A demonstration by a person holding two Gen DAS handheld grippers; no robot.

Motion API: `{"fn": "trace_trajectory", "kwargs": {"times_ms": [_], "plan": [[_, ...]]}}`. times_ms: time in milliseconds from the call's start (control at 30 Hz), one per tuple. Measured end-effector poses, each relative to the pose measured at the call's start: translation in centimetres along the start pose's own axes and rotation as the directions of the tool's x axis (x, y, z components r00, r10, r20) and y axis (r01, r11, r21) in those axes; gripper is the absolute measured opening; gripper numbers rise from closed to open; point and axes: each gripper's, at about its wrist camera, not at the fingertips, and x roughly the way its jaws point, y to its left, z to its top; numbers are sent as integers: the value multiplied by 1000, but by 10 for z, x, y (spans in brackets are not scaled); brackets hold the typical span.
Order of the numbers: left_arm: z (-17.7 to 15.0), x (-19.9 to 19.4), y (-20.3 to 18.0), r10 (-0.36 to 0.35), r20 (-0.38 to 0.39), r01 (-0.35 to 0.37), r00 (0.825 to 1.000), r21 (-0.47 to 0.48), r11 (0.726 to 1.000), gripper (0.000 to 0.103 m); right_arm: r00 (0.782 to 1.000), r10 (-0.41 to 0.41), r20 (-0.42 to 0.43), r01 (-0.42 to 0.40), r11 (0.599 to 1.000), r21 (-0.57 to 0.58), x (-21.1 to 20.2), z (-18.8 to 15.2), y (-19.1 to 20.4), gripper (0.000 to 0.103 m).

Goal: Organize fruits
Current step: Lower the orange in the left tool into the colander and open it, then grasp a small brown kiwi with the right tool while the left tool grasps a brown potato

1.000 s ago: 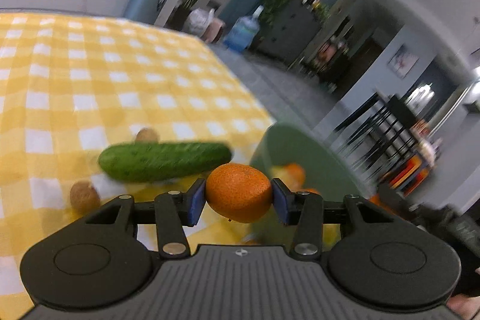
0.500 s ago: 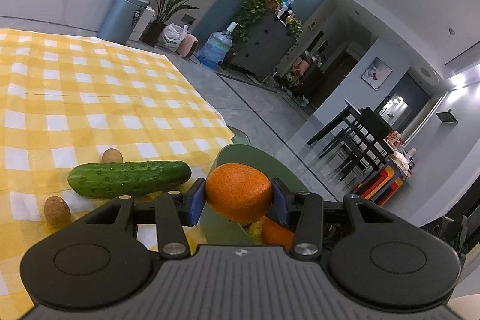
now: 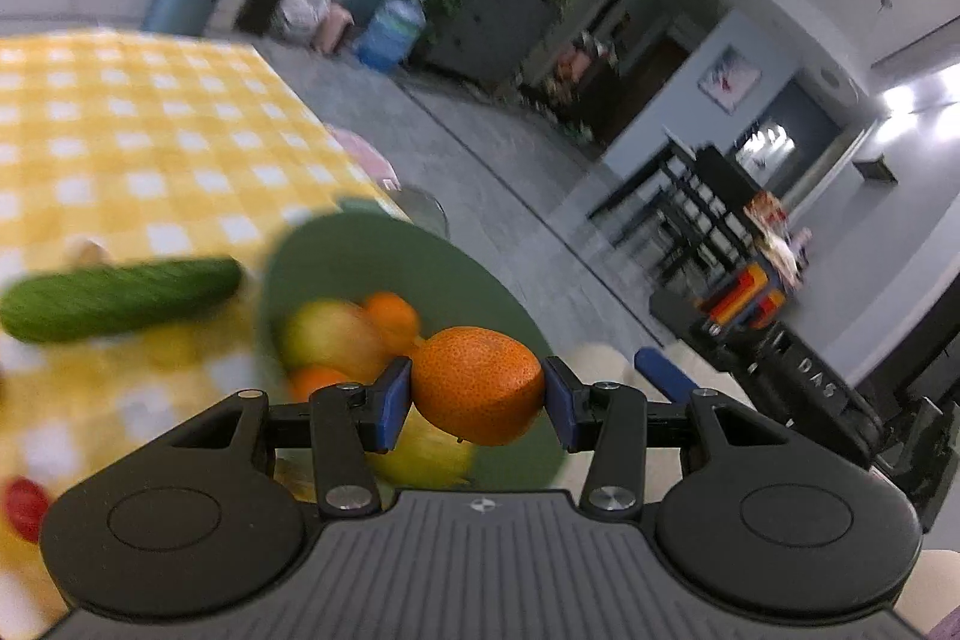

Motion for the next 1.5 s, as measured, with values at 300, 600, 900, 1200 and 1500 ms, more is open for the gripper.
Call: {"fn": "trace_trajectory", "kwargs": {"times_ms": [300,600,900,1200,1500], "plan": [[0,71,-41,156,-121,-148,980,66,987,53,1000,-22,8,22,999,32,-14,11,-22,55],[2,63,-53,173,-93,-165,981,85,983,70,1000,-23,4,22,996,82,-13,16,-34,56],[10,15,-68,262,-12,-260,965,108,960,75,998,-1,-58,0,1000,-22,-14,16,-9,56],[21,-34,-62,301,-15,-300,954,12,954,75,959,-49,-280,-16,974,-224,-12,3,36,56],[24,-84,-45,379,-8,-379,925,-42,924,75,891,-14,-454,-140,943,-304,-4,-31,87,53]]}}
